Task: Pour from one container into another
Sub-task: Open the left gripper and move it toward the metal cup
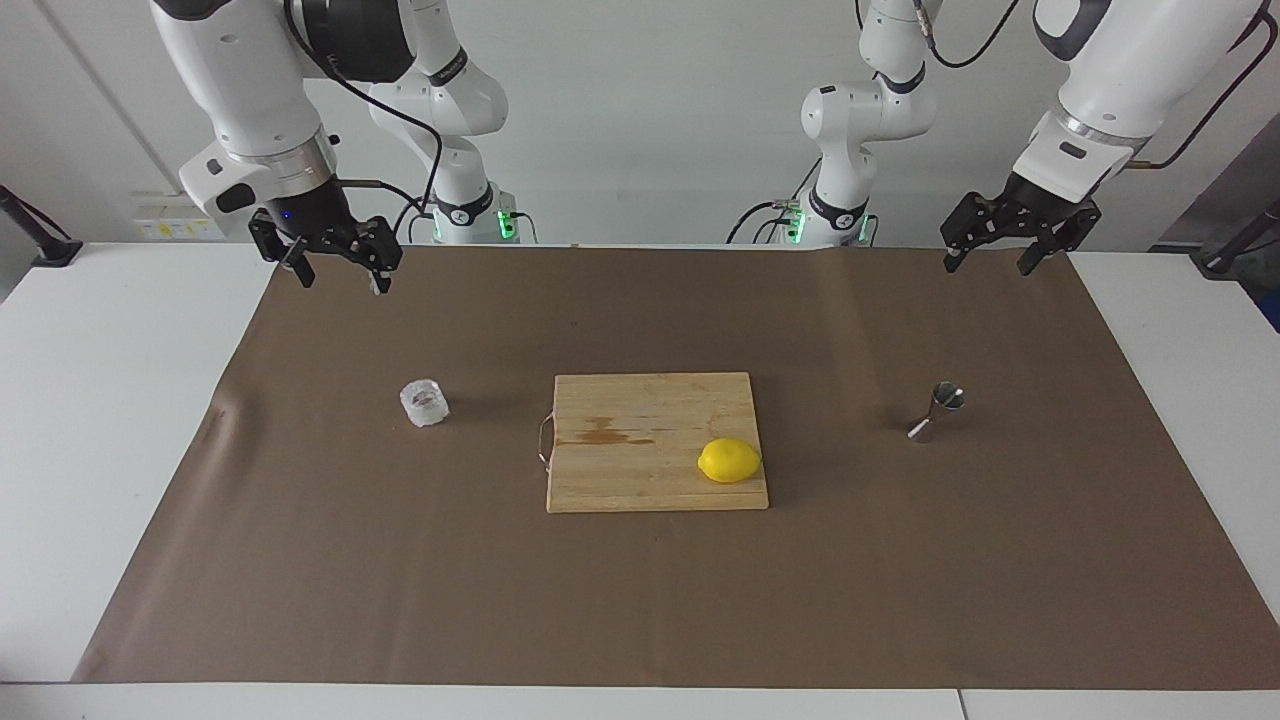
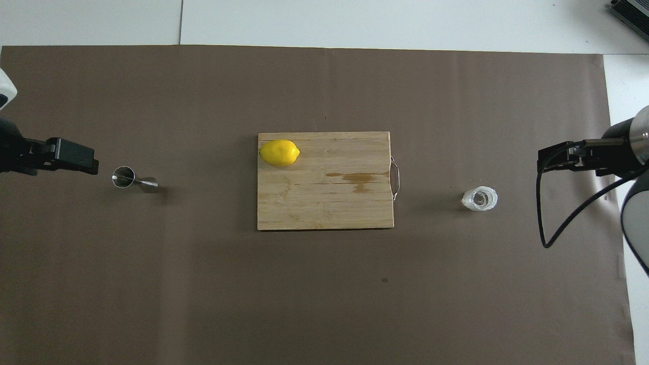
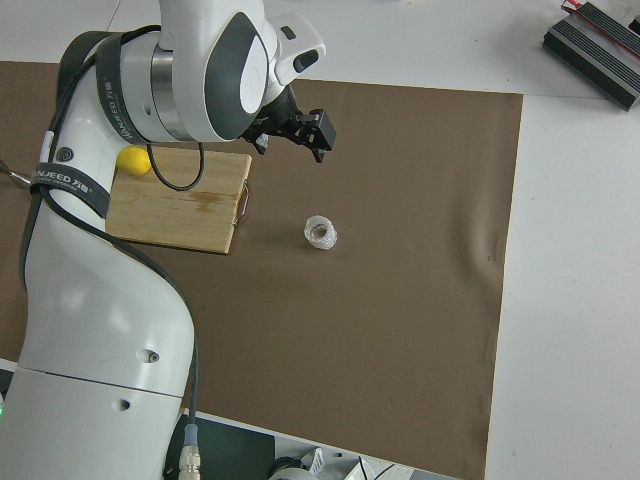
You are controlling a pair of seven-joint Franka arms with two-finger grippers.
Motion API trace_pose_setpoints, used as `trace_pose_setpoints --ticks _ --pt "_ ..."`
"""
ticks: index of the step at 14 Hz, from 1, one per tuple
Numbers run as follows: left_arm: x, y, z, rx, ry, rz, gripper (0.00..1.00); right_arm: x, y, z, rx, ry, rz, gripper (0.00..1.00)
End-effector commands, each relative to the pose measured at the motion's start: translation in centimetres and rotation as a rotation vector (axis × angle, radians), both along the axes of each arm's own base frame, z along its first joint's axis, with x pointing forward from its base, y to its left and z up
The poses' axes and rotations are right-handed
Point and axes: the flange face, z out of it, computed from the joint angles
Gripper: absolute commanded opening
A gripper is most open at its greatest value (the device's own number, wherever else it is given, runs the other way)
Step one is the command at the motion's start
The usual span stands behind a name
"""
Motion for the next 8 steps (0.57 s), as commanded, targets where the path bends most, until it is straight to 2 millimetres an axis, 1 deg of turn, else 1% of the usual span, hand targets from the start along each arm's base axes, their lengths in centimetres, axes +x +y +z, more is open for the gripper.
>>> trace_pose_setpoints --ticks 1,5,7,8 --pt "-1.1 0.2 0.1 0.01 0.006 -0.014 1.0 -0.1 0.0 0.0 0.028 0.012 0.016 1.0" --pt "-1.2 -0.2 0.2 0.009 0.005 -0.008 1.0 -0.1 0.0 0.0 0.028 0.012 0.018 1.0" --pt "-1.4 0.6 0.1 0.007 0.014 0.011 1.0 -0.1 0.0 0.0 0.028 0.012 0.018 1.0" --pt "-1.5 0.9 -0.3 0.009 0.024 0.018 1.0 -0.1 0.0 0.0 0.028 0.012 0.018 1.0"
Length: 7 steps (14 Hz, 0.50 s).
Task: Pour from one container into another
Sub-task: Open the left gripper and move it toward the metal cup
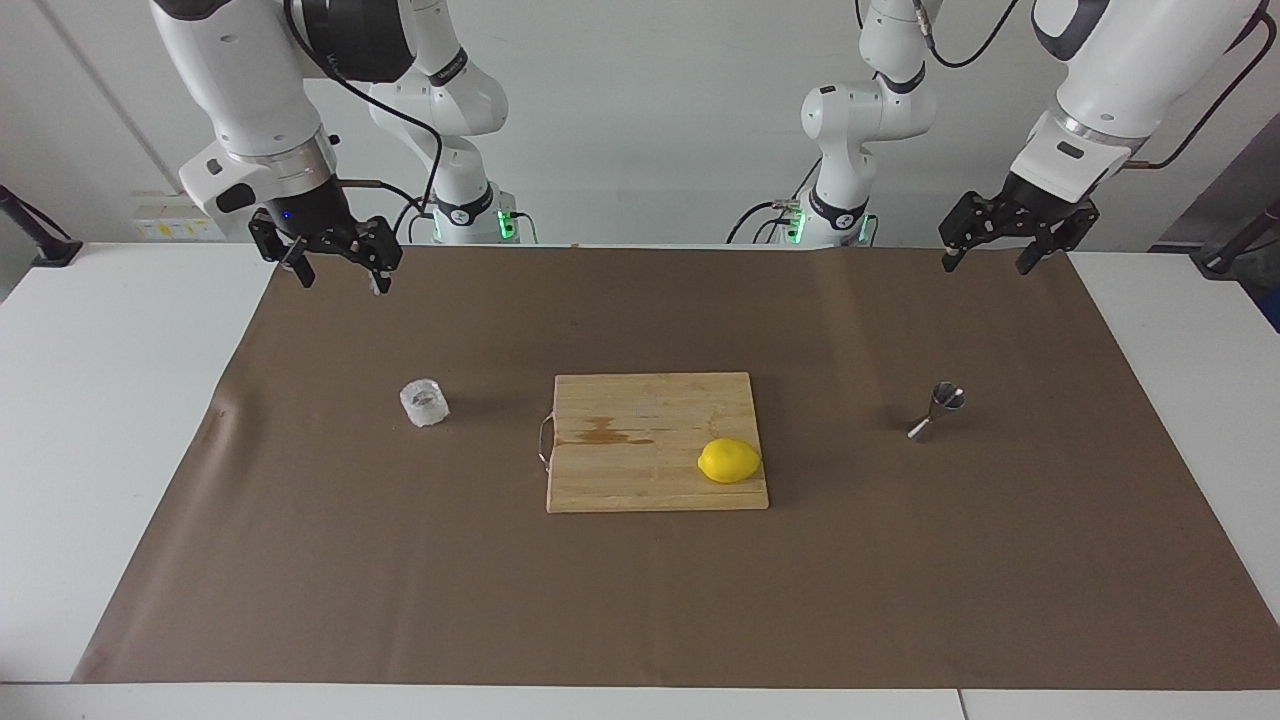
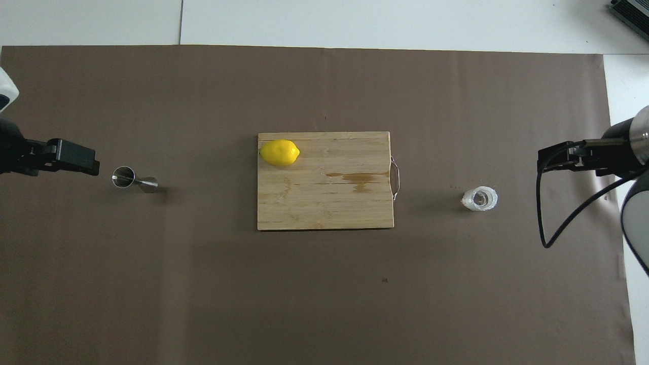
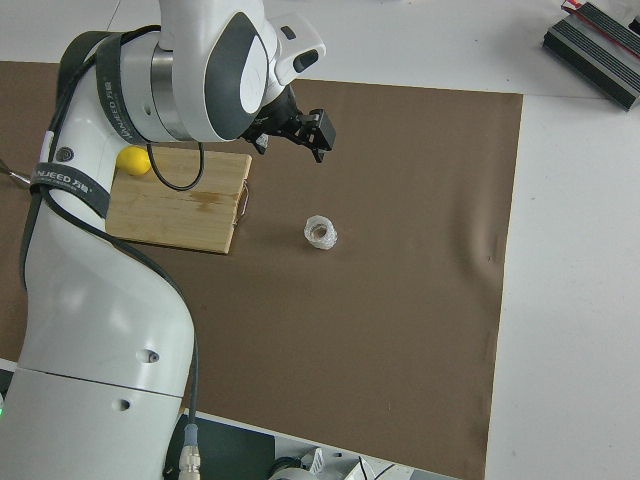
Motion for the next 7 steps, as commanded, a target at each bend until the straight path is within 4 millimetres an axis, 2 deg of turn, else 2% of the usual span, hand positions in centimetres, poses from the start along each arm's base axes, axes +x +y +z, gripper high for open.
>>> trace_pose_setpoints --ticks 1,3,7 --pt "-1.7 0.8 -0.5 0.011 0.025 0.018 1.0 -0.1 0.0 0.0 0.028 0.012 0.018 1.0" --pt "-1.8 1.2 -0.5 0.014 0.031 0.053 1.0 -0.1 0.0 0.0 0.028 0.012 0.018 1.0" --pt "-1.0 3.1 -1.0 -0.027 0.046 0.352 1.0 -0.1 0.0 0.0 0.028 0.012 0.018 1.0"
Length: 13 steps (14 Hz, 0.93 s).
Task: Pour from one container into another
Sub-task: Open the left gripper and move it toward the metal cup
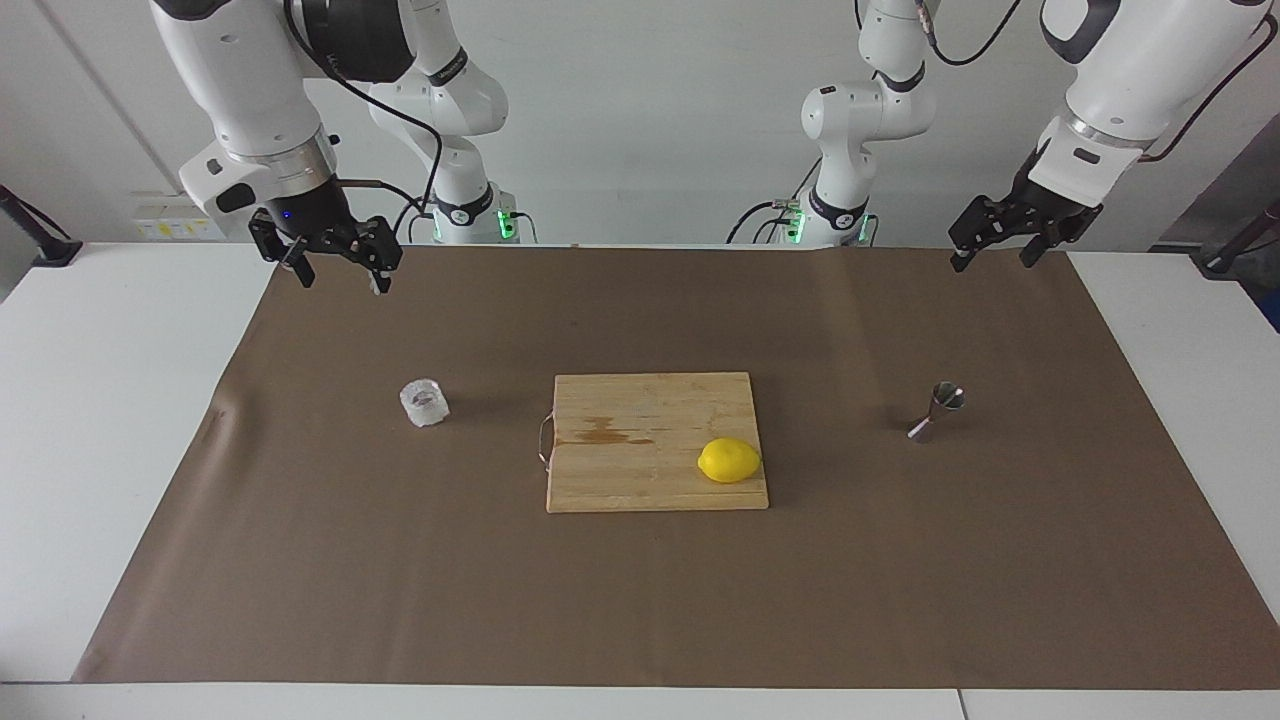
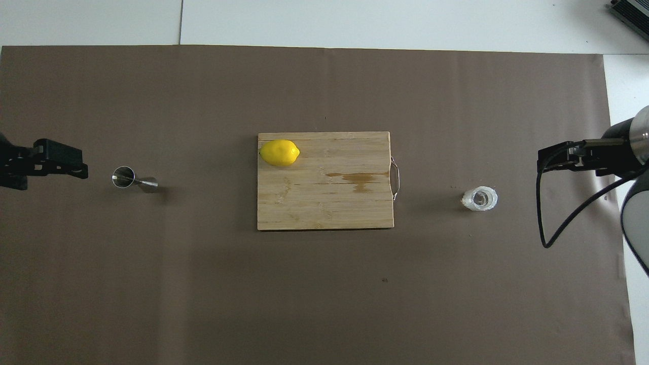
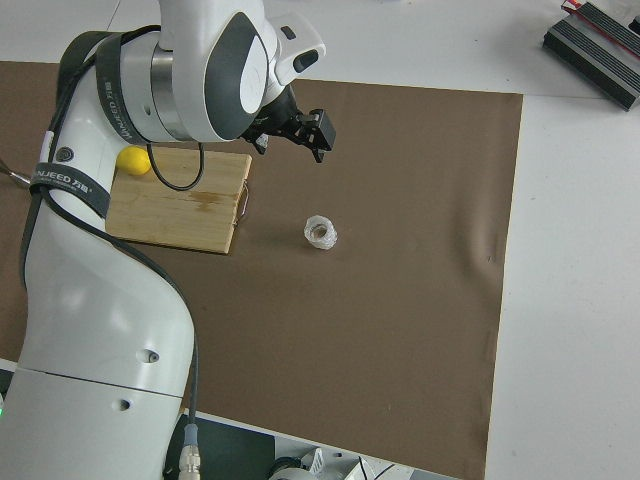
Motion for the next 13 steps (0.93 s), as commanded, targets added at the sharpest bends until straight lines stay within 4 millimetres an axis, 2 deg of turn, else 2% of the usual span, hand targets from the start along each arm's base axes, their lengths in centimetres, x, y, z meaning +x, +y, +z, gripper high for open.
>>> trace_pose_setpoints --ticks 1,4,6,7,8,9,10,12,13 --pt "0.2 2.3 -1.0 -0.047 0.023 0.253 1.0 -0.1 0.0 0.0 0.028 0.012 0.018 1.0" --pt "2.1 5.4 -3.5 -0.143 0.095 0.501 1.0 -0.1 0.0 0.0 0.028 0.012 0.018 1.0" --pt "3.6 8.0 -5.4 -0.253 0.15 0.725 1.0 -0.1 0.0 0.0 0.028 0.012 0.018 1.0" --pt "4.2 9.8 -6.1 -0.319 0.163 0.881 1.0 -0.1 0.0 0.0 0.028 0.012 0.018 1.0" --pt "4.1 11.0 -7.5 -0.36 0.193 0.981 1.0 -0.1 0.0 0.0 0.028 0.012 0.018 1.0" --pt "3.9 11.0 -8.5 -0.405 0.219 1.027 1.0 -0.1 0.0 0.0 0.028 0.012 0.018 1.0" --pt "3.5 11.9 -9.5 -0.43 0.226 1.084 1.0 -0.1 0.0 0.0 0.028 0.012 0.018 1.0" --pt "2.0 12.3 -11.7 -0.519 0.228 1.21 1.0 -0.1 0.0 0.0 0.028 0.012 0.018 1.0" --pt "1.1 12.9 -13.6 -0.576 0.28 1.318 1.0 -0.1 0.0 0.0 0.028 0.012 0.018 1.0"
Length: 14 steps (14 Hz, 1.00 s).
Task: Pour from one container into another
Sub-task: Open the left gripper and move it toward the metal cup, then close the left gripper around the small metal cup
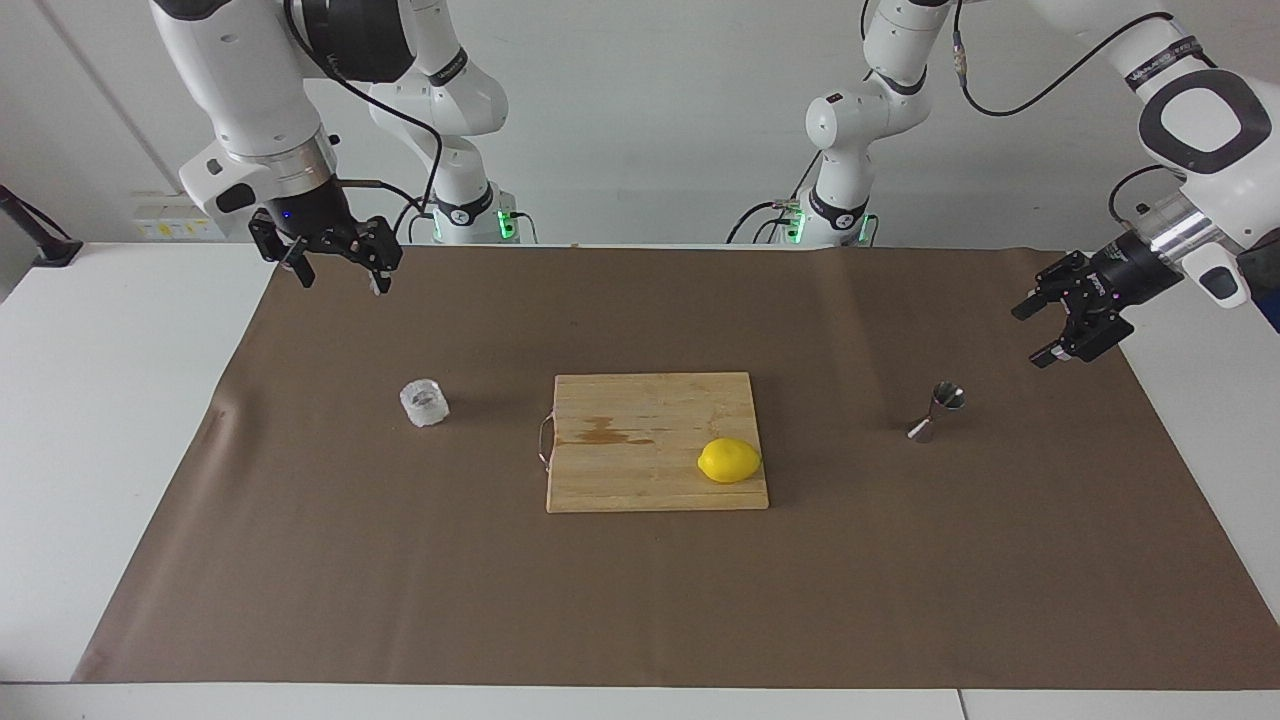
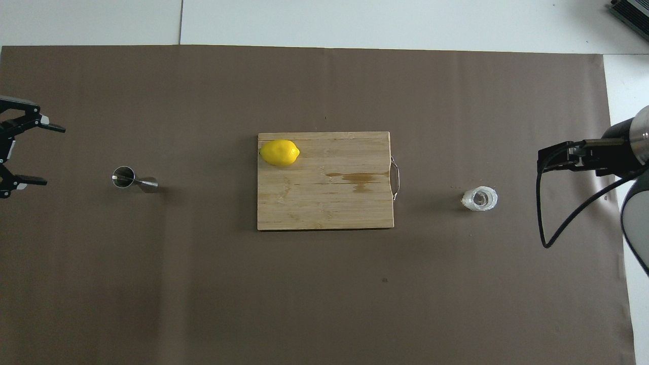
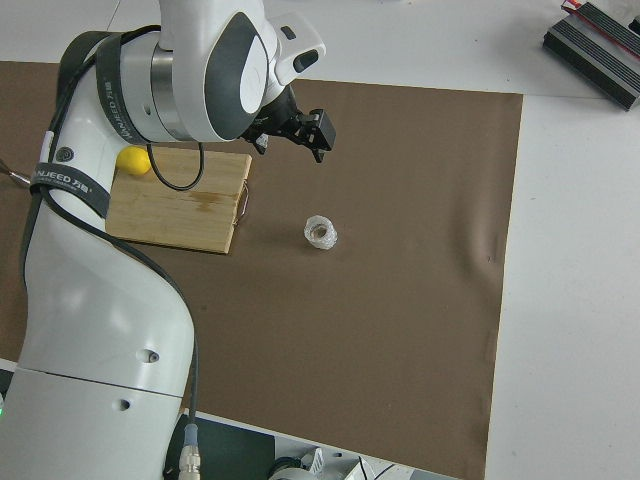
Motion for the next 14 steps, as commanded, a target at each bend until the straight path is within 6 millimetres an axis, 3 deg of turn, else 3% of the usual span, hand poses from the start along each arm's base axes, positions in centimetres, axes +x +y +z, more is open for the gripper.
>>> trace_pose_setpoints --ticks 1,3,7,9,11,14 --pt "-3.5 1.0 -3.7 -0.134 0.092 0.281 1.0 -0.1 0.0 0.0 0.028 0.012 0.018 1.0" --pt "-3.9 0.8 -6.0 -0.176 0.191 0.402 1.0 -0.1 0.0 0.0 0.028 0.012 0.018 1.0" --pt "-7.0 0.5 -11.0 -0.256 0.275 0.666 1.0 -0.1 0.0 0.0 0.028 0.012 0.018 1.0" --pt "-8.2 -0.2 -12.9 -0.276 0.29 0.719 1.0 -0.1 0.0 0.0 0.028 0.012 0.018 1.0" --pt "-9.1 -0.3 -13.8 -0.278 0.284 0.755 1.0 -0.1 0.0 0.0 0.028 0.012 0.018 1.0" --pt "-8.5 -1.2 -15.2 -0.271 0.258 0.799 1.0 -0.1 0.0 0.0 0.028 0.012 0.018 1.0"
